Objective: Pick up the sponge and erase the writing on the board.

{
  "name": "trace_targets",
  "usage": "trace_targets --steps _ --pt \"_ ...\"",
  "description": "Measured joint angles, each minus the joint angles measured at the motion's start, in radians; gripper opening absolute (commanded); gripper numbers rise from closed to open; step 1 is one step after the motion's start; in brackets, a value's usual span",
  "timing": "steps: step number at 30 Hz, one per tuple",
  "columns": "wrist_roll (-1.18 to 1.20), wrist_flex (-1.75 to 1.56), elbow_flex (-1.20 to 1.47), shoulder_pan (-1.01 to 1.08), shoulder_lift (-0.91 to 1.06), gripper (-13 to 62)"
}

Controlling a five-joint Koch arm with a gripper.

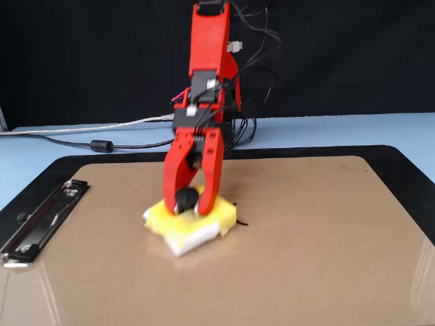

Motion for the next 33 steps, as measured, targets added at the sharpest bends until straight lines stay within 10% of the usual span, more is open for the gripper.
trace_targets --steps 11,22,33 --pt "-0.008 0.003 0.591 -0.011 0.563 -8.0" --pt "-0.021 -0.137 -0.011 -0.069 -0.118 -8.0" --pt "-0.020 -0.107 0.721 -0.067 0.601 -8.0"
